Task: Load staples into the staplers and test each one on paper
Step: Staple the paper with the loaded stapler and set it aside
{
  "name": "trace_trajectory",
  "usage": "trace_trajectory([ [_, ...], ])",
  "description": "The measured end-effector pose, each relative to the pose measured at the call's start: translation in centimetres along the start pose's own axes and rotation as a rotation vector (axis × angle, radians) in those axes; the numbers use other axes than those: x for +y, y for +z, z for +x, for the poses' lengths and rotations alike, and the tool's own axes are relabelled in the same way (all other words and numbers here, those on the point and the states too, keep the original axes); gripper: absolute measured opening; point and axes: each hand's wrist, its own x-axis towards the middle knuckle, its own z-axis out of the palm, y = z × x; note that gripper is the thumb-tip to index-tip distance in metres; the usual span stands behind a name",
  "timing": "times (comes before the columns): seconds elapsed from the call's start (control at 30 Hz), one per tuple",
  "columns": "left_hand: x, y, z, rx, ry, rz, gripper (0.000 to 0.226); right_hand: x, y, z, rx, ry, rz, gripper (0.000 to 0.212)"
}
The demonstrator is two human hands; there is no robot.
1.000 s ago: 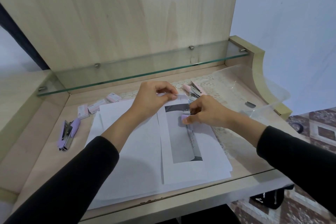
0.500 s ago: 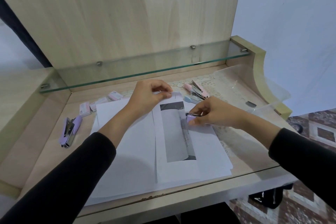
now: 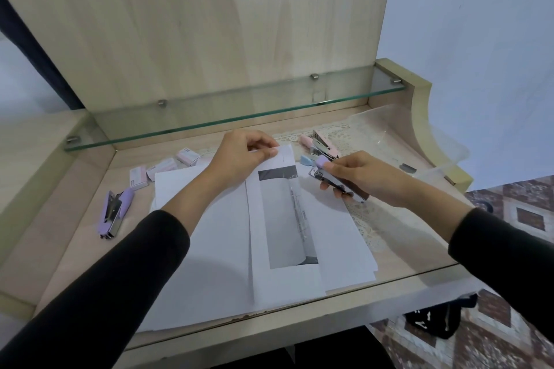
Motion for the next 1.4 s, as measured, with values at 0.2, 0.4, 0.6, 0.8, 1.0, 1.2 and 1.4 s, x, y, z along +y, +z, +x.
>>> trace_trajectory([
  [0.2,-1.7,1.3,-0.8,-0.033,0.034,0.312,0.019,0.4,-0.2,0.2,0.042,0.026,0.026,0.031],
  [0.4,-1.0,1.3,-3.3,-0.050,0.100,0.395,0.020,0.6,-0.5,0.3,0.054,0.026,0.021,0.017],
  [0.6,-2.2,1.2,-5.9,-0.295,-0.016,0.585,0.076,0.4,0.0,0.5,0.107,0.010,-0.121,0.022],
  [0.8,-3.8,2.1,-7.0,-0.335,-0.051,0.607,0.081,0.1,1.8,1.0,0.130,-0.058,-0.502,0.024],
  [1.0,-4.7,2.4,-7.2,-0.296,-0.032,0.591,0.091,0.1,2.8,2.2,0.255,-0.076,-0.687,0.034],
  [1.2,-4.8,2.5,-7.3,-0.275,-0.032,0.561,0.088,0.5,2.9,3.8,0.355,-0.105,-0.676,0.022],
  [1.4,-4.8,2.5,-7.3,-0.264,-0.034,0.553,0.083,0.6,3.1,4.7,0.444,-0.120,-0.742,0.011],
])
